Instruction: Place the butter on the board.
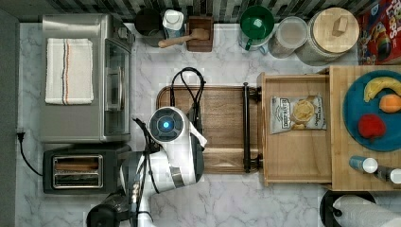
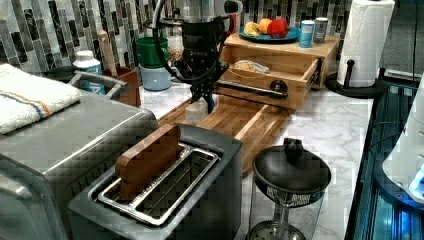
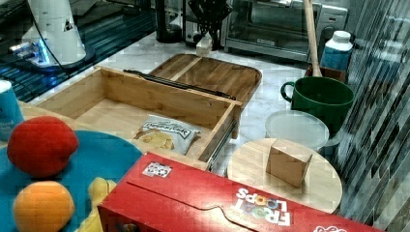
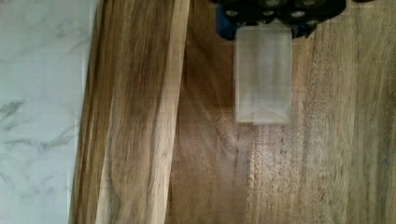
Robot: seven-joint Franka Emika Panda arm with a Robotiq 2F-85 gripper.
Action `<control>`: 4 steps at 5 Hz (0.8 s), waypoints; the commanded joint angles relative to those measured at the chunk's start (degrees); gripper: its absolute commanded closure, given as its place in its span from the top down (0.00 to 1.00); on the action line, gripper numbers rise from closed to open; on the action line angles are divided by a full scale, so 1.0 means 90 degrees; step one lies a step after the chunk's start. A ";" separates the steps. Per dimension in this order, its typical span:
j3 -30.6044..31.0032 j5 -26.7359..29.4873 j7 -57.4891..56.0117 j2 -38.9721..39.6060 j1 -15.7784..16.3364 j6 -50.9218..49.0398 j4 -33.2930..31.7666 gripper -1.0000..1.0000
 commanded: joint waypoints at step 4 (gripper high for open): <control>0.0276 0.0229 0.0720 0.0280 0.0295 -0.0560 0.0244 1.00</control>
